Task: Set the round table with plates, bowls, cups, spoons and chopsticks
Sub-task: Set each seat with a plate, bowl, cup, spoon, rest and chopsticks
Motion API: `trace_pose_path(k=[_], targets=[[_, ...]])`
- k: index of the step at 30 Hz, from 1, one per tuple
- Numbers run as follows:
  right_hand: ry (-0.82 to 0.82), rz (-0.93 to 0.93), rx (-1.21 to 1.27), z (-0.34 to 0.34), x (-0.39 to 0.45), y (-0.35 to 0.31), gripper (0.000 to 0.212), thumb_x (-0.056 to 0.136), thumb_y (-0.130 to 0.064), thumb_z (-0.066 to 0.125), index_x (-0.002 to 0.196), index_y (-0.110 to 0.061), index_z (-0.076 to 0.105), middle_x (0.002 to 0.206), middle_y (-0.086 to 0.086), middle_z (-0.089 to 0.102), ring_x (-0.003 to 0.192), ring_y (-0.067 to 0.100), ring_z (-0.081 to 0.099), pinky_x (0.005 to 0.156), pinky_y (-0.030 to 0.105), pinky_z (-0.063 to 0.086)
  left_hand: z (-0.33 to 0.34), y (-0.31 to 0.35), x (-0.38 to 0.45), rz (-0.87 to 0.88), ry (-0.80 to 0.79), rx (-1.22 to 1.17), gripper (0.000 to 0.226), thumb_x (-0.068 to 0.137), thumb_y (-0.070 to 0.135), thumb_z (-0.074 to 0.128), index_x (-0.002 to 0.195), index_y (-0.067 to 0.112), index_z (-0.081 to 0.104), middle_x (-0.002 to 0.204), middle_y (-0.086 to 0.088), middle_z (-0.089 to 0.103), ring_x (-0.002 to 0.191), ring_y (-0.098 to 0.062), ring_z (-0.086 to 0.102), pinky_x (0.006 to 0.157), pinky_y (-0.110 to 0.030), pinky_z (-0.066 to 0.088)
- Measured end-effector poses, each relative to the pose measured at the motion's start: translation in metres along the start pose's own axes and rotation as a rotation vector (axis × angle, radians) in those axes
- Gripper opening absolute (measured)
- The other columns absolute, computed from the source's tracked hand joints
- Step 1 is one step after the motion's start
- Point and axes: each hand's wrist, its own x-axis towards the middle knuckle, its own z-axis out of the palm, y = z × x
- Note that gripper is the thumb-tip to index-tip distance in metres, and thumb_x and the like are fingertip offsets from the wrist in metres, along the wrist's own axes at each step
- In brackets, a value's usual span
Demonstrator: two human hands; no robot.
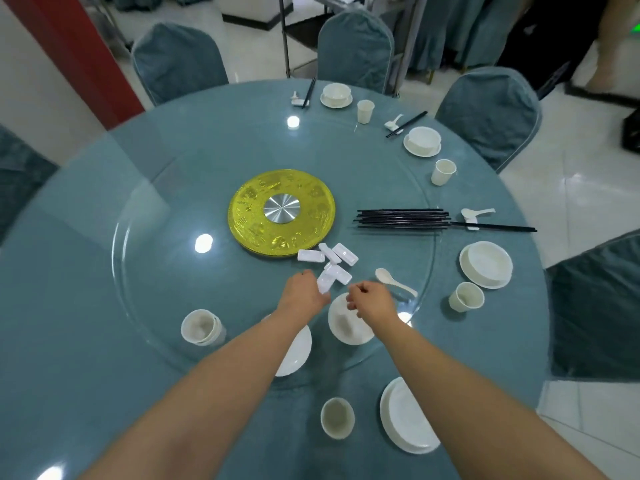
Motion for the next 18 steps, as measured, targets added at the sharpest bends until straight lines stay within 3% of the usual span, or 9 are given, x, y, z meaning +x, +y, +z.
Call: trace_pose_path(k=[3,8,11,14,18], targets=[[-0.030,0.040,0.067,0.001,-0.020,0.001,0.022,0.091,-0.021,0.053,0.076,-0.009,0.063,0.072,0.004,0.067,0.058,0.012,0.062,0.055,0.025,0.047,0.001,0.025,-0.027,0.073,-0.007,-0.111,0.030,0.079,0.040,0.064,0.087,0.013,0.052,0.095,-0.010,0.066,0.091,-0.030,0.063,0.064,-0.030,0.039],[0.059,0.132,0.206,-0.018,-0.040,0.017,0.022,0.086,-0.014,0.054,0.066,-0.010,0.059,0.064,0.007,0.059,0.057,0.016,0.057,0.054,0.025,0.048,0.019,0.054,-0.059,0.145,-0.001,-0.193,0.041,0.084,0.046,0.058,0.094,0.006,0.059,0.095,-0.013,0.065,0.090,-0.032,0.062,0.069,-0.035,0.046],[0.124,0.162,0.249,-0.040,-0.048,0.036,0.022,0.083,-0.012,0.055,0.061,-0.013,0.062,0.055,0.001,0.060,0.055,0.016,0.057,0.053,0.025,0.048,0.033,0.068,-0.075,0.235,-0.006,-0.220,0.044,0.086,0.051,0.057,0.075,0.008,0.057,0.076,-0.011,0.063,0.079,-0.033,0.061,0.063,-0.037,0.042],[0.181,0.198,0.264,-0.063,-0.052,0.056,0.022,0.082,-0.012,0.055,0.061,-0.012,0.063,0.056,0.003,0.064,0.057,0.019,0.060,0.055,0.026,0.049,0.045,0.079,-0.082,0.279,-0.076,-0.175,0.035,0.087,0.043,0.058,0.088,0.009,0.065,0.085,-0.006,0.068,0.081,-0.025,0.063,0.074,-0.036,0.049],[0.261,0.250,0.277,-0.094,-0.056,0.090,0.015,0.082,-0.014,0.055,0.072,-0.009,0.065,0.069,0.011,0.067,0.062,0.022,0.064,0.053,0.026,0.049,0.068,0.095,-0.084,0.278,-0.145,-0.135,0.021,0.088,0.018,0.052,0.100,0.007,0.065,0.099,-0.011,0.070,0.096,-0.030,0.062,0.083,-0.033,0.047]])
